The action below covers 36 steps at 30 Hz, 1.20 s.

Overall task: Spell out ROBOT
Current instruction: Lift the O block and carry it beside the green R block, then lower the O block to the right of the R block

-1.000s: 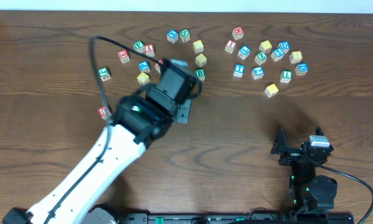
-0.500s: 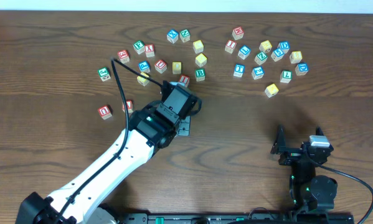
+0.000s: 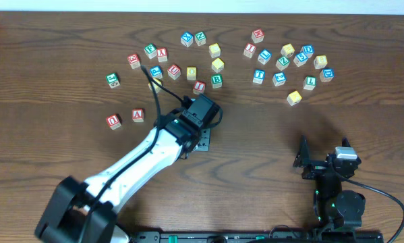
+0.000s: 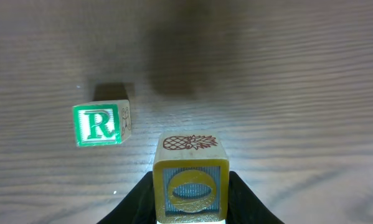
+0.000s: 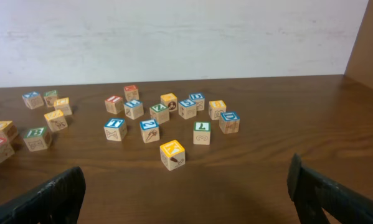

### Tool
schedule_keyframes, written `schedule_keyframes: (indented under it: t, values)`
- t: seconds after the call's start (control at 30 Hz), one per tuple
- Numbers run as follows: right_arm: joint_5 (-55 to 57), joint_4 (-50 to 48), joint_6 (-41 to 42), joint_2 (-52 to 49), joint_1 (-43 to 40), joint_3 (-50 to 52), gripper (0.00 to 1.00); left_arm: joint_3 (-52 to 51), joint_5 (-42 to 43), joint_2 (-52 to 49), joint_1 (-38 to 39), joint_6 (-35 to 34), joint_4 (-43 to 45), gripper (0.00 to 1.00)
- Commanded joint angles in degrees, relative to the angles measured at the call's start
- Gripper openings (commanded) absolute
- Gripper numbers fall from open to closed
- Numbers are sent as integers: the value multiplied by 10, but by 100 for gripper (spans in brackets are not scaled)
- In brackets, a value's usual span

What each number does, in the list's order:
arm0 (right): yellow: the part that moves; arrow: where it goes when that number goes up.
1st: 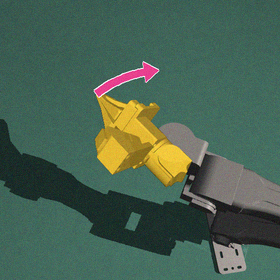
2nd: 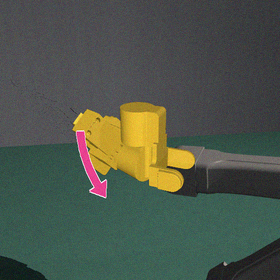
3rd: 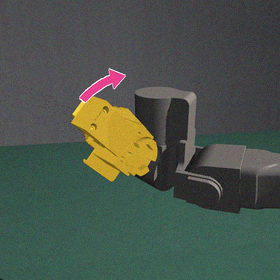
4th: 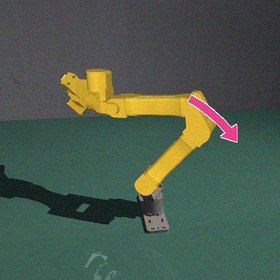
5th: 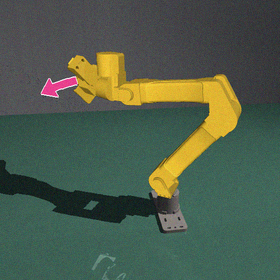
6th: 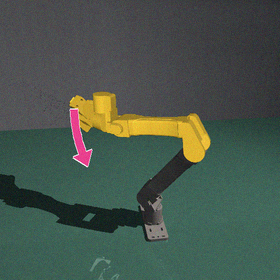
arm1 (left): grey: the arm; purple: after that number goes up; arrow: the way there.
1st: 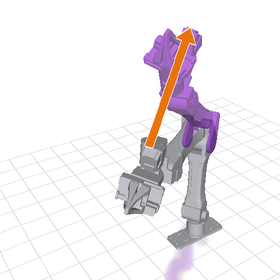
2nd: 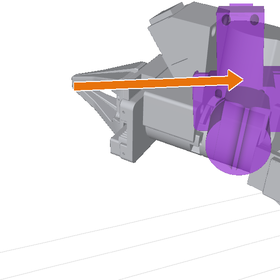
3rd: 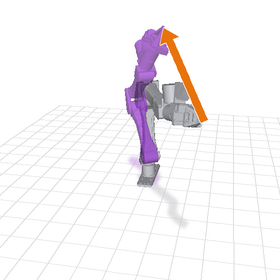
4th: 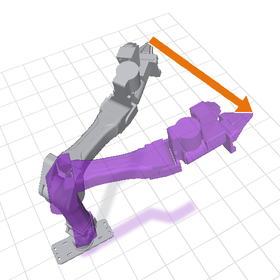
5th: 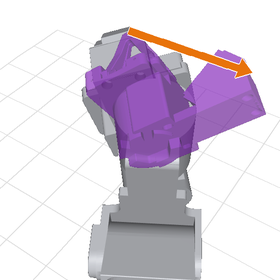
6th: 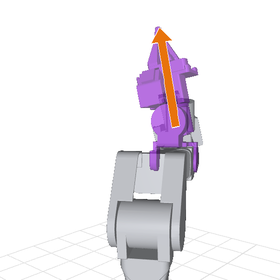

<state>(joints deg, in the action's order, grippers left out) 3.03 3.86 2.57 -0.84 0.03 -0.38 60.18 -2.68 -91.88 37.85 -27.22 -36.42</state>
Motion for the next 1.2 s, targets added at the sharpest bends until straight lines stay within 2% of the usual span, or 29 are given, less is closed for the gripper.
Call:
schedule_keyframes:
  t: [0.0,0.63,1.17]
  values:
    - [4,2,6,3,0,1,99,-7,6,-24,-14,-5,5,25]
    - [4,2,6,3,0,1,99,-7,6,-30,-22,13,14,25]
    - [5,2,6,3,0,1,99,-7,6,-94,-22,16,33,23]
